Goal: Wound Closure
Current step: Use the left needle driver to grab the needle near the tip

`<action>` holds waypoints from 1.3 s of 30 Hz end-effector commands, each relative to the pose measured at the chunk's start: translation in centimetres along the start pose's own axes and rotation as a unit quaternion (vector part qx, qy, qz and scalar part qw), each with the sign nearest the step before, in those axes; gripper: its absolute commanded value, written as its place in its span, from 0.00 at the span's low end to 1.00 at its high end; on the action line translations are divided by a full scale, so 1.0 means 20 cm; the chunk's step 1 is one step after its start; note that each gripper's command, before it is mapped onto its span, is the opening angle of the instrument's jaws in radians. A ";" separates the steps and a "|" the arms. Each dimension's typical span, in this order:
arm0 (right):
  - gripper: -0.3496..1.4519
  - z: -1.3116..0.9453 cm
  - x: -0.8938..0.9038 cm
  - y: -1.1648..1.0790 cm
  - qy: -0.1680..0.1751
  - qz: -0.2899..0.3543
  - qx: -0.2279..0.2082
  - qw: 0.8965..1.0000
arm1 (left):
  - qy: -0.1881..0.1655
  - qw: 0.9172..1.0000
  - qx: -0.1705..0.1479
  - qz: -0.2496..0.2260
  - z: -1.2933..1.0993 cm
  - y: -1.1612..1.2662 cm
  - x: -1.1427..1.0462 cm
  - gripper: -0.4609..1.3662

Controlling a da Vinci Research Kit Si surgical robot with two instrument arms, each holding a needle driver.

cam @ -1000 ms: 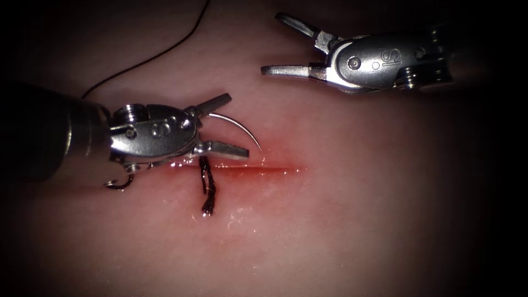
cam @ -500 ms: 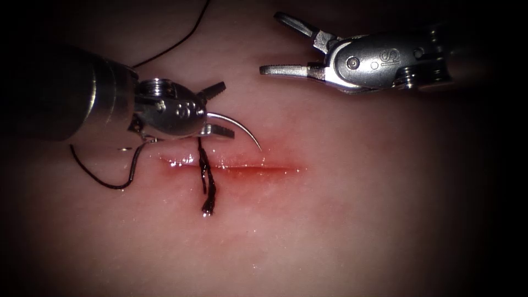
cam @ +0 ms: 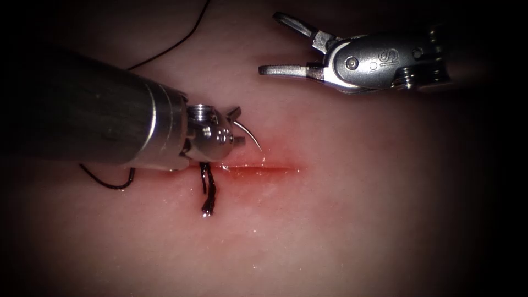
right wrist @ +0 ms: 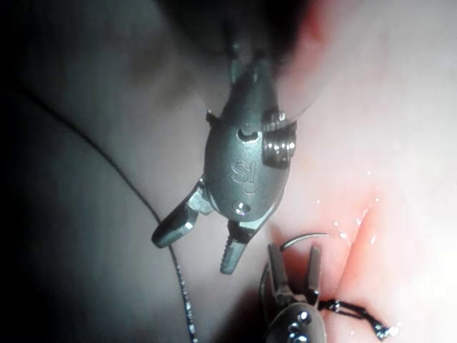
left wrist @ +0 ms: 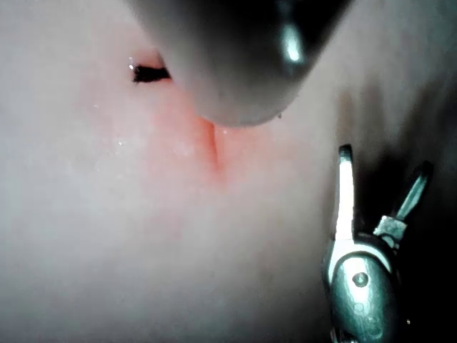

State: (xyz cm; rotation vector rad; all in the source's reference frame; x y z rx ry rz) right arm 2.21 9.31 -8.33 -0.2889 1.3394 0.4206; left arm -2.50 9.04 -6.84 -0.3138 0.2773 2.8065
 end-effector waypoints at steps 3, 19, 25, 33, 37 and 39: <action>0.74 0.000 0.000 0.000 0.001 0.000 0.001 1.000 | -0.001 1.000 0.003 0.002 0.002 0.000 0.000 0.47; 0.73 0.000 0.000 0.000 0.007 0.001 -0.001 1.000 | -0.022 0.999 -0.001 0.029 0.008 0.008 0.001 0.20; 0.72 0.000 0.000 -0.001 0.007 0.001 -0.001 1.000 | -0.026 0.999 0.001 0.045 0.012 0.009 0.000 0.06; 0.71 0.000 0.000 -0.001 0.009 0.001 -0.003 1.000 | -0.008 0.995 -0.022 0.093 0.013 0.014 -0.003 0.06; 0.70 0.000 0.001 -0.001 0.008 0.001 -0.004 1.000 | 0.017 0.993 -0.040 0.110 0.009 0.015 -0.004 0.06; 0.70 0.000 0.001 -0.001 0.006 0.000 -0.003 1.000 | 0.049 0.992 -0.046 0.108 0.007 0.013 -0.004 0.06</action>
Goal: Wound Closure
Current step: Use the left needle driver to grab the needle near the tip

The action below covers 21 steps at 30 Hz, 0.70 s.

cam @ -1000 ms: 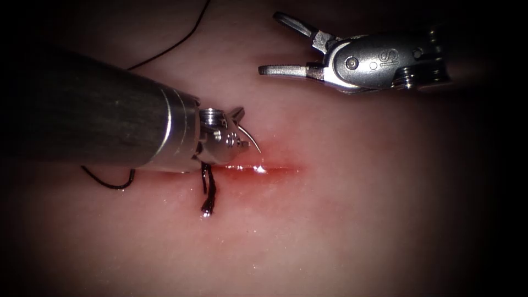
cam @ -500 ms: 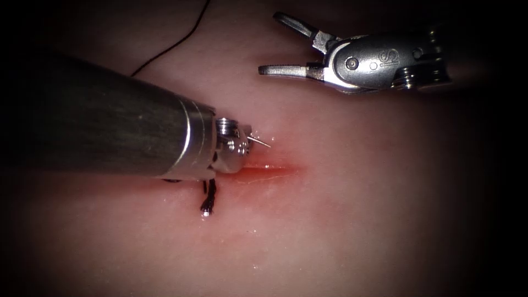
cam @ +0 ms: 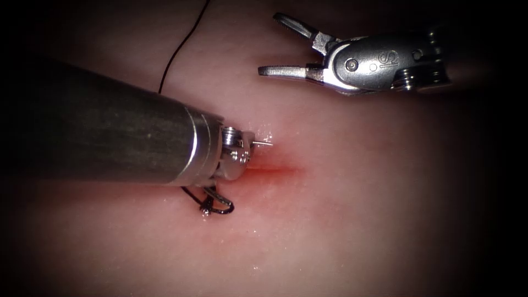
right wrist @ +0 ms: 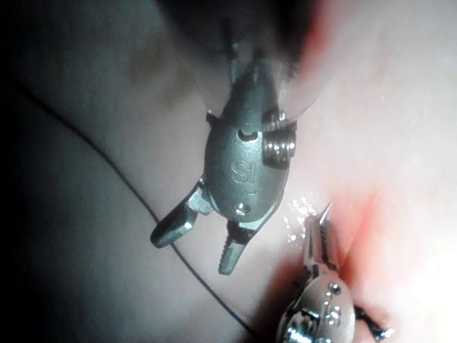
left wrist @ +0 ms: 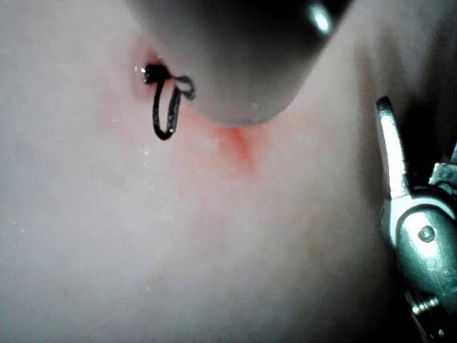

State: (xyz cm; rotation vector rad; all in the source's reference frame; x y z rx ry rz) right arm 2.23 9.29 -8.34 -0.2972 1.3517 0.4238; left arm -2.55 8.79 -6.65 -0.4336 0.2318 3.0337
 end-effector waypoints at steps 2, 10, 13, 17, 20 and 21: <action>0.70 0.000 0.000 0.000 -0.001 0.000 0.000 1.000 | 0.060 0.998 -0.010 -0.010 -0.003 -0.002 -0.002 0.06; 0.69 0.000 0.000 0.000 -0.012 -0.001 0.007 1.000 | 0.154 0.987 -0.028 0.021 -0.012 -0.004 -0.007 0.06; 0.69 0.000 0.000 -0.001 -0.031 -0.002 0.018 0.999 | 0.159 0.986 -0.028 0.041 -0.015 -0.003 -0.010 0.06; 0.70 0.003 0.002 -0.004 -0.060 0.006 0.028 0.998 | 0.168 0.983 -0.006 0.077 -0.020 -0.003 -0.013 0.06; 0.71 0.006 0.003 -0.007 -0.086 0.041 0.038 0.995 | 0.190 0.977 0.021 0.099 -0.024 -0.003 -0.015 0.06; 0.71 0.006 0.003 -0.007 -0.086 0.041 0.038 0.995 | 0.190 0.977 0.021 0.099 -0.024 -0.003 -0.015 0.06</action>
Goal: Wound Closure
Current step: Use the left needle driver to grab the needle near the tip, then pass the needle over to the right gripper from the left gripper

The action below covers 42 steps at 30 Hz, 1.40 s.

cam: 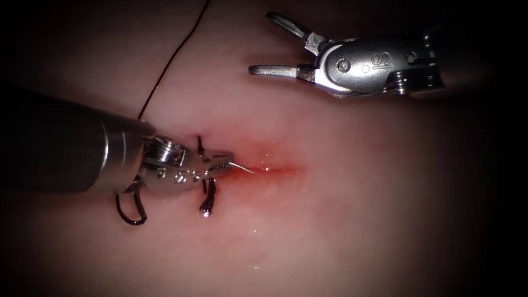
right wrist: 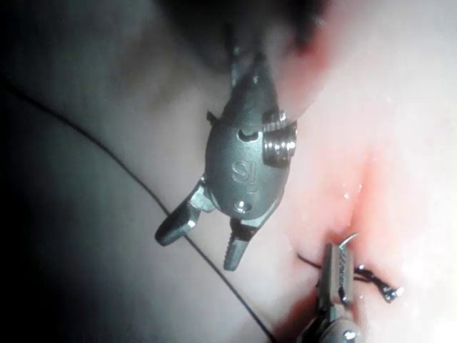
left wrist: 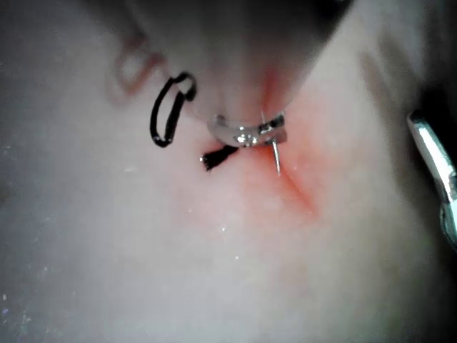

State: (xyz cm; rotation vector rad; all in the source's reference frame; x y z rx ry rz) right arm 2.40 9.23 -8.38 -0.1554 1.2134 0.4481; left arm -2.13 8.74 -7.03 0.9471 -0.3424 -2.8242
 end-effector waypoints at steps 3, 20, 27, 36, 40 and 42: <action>0.71 0.002 0.001 -0.003 -0.015 0.027 0.011 0.999 | 0.050 0.999 0.004 0.010 -0.005 0.000 -0.001 0.06; 0.60 0.000 0.002 -0.007 -0.073 0.172 0.074 0.980 | 0.174 0.966 0.061 0.179 -0.025 -0.012 0.007 0.06; 0.55 0.000 0.002 -0.008 -0.096 0.264 0.114 0.953 | 0.163 0.936 0.072 0.305 -0.025 -0.009 0.007 0.06; 0.32 0.000 0.003 -0.012 -0.095 0.421 0.119 0.894 | 0.157 0.884 0.107 0.428 -0.025 -0.007 0.010 0.06; 0.43 0.000 0.004 -0.013 -0.095 0.421 0.120 0.894 | 0.160 0.862 0.113 0.468 -0.025 -0.005 0.014 0.06; 0.46 0.000 0.004 -0.013 -0.094 0.420 0.125 0.894 | 0.162 0.855 0.116 0.479 -0.024 -0.005 0.017 0.06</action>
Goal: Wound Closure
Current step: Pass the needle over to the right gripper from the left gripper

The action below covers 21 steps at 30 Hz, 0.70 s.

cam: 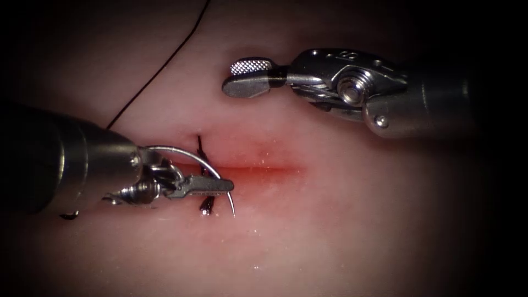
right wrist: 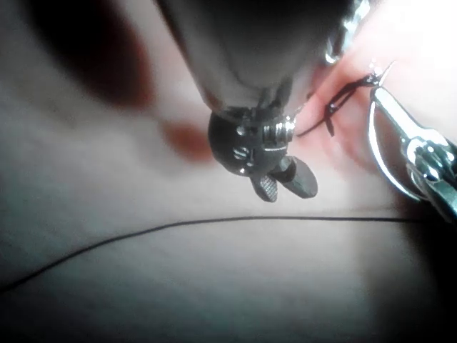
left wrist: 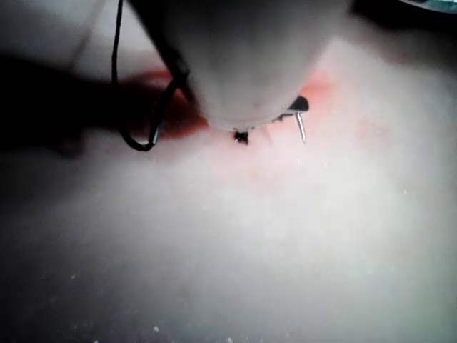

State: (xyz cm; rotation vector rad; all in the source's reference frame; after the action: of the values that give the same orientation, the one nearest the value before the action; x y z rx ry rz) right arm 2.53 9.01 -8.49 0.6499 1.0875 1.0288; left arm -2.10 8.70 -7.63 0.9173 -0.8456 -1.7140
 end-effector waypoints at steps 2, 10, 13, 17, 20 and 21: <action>0.47 0.000 -0.001 -0.001 -0.005 -0.004 0.011 1.000 | 0.000 1.000 -0.005 0.014 0.001 -0.001 0.001 0.06; 0.74 -0.001 -0.004 -0.005 -0.017 -0.013 0.047 0.999 | 0.002 0.999 -0.005 0.035 0.002 -0.004 -0.001 0.06; 0.63 -0.001 -0.006 -0.007 -0.027 -0.016 0.072 0.997 | 0.002 0.999 -0.005 0.044 0.002 -0.004 -0.001 0.06; 0.60 0.000 -0.007 -0.009 -0.034 -0.008 0.086 0.996 | 0.002 0.998 -0.005 0.055 0.003 -0.004 0.000 0.06; 0.59 0.001 -0.008 -0.011 -0.038 -0.006 0.096 0.995 | 0.005 0.997 -0.007 0.072 0.003 -0.005 0.000 0.06; 0.59 0.002 -0.008 -0.011 -0.041 -0.007 0.099 0.994 | 0.005 0.997 -0.007 0.078 0.003 -0.005 0.000 0.06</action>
State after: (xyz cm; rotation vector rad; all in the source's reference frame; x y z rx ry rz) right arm 2.63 8.76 -8.62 0.8410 1.1284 0.8787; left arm -2.20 8.73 -7.70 0.8327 -0.8850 -1.5701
